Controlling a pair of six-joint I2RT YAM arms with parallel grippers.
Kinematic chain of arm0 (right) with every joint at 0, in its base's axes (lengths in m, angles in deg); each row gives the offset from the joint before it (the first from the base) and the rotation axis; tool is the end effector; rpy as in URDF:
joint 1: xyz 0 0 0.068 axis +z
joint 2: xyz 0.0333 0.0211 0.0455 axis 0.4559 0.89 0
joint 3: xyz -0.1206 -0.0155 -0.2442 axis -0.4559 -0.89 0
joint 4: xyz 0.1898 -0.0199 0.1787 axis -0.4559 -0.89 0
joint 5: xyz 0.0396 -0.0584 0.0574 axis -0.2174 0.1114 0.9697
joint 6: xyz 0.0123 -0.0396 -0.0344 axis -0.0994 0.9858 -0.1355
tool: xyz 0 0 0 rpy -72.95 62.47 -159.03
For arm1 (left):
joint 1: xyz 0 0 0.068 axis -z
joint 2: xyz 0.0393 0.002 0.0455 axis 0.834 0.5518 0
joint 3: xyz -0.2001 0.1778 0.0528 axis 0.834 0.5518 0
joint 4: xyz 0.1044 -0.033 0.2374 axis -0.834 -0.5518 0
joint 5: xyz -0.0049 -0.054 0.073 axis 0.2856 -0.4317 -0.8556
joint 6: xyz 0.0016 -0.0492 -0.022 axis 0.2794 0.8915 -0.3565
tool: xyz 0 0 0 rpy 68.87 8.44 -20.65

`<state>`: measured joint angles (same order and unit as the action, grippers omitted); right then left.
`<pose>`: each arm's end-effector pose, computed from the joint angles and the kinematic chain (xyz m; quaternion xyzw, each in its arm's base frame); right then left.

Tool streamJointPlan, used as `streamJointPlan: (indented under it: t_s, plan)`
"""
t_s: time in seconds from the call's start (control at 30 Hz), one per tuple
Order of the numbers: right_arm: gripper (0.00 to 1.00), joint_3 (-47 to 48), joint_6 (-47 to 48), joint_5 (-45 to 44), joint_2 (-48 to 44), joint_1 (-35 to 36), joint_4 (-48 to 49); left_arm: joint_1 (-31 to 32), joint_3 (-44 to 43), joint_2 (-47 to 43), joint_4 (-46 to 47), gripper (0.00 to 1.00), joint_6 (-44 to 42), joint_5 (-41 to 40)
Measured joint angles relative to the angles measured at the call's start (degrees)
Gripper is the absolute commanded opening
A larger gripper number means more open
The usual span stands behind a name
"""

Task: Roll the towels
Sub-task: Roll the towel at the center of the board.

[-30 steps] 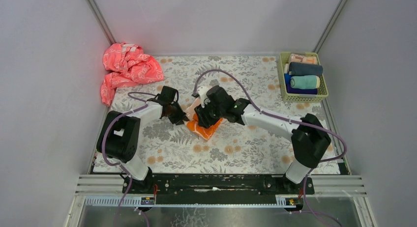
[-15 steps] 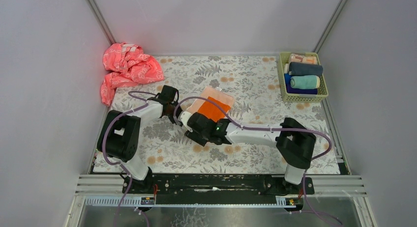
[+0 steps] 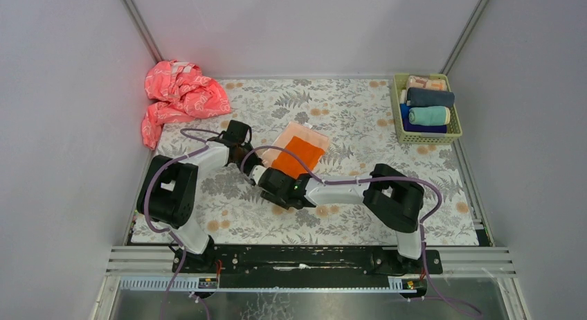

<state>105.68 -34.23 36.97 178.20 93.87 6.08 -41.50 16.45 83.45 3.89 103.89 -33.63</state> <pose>0.1696 0.3650 0.1596 -0.4965 0.7917 0.0298 0.3547 0.2959 -0.0875 0.1535 -0.2407 0.9399 -0.2045 0.1300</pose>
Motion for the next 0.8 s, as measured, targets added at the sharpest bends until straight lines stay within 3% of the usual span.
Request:
streamJointPlan:
  t_s: [0.2, 0.37, 0.6, 0.8]
  plan:
    - [0.26, 0.7, 0.4, 2.6, 1.0, -1.9, 0.6, 0.0, 0.0, 0.0, 0.0, 0.29, 0.0, -0.3]
    - [0.00, 0.9, -1.4, 16.2, -0.7, -8.0, 0.2, -0.1, 0.3, -1.5, -0.6, 0.49, -0.2, -1.6]
    - [0.00, 0.9, -8.1, 43.9, -0.7, -17.9, 1.8, -1.3, 3.8, -11.9, -1.7, 0.62, 0.4, -4.0]
    - [0.00, -0.2, -20.5, 63.8, 3.6, -23.3, 11.6, -2.8, 7.1, -19.9, -2.4, 0.64, 1.7, -4.0]
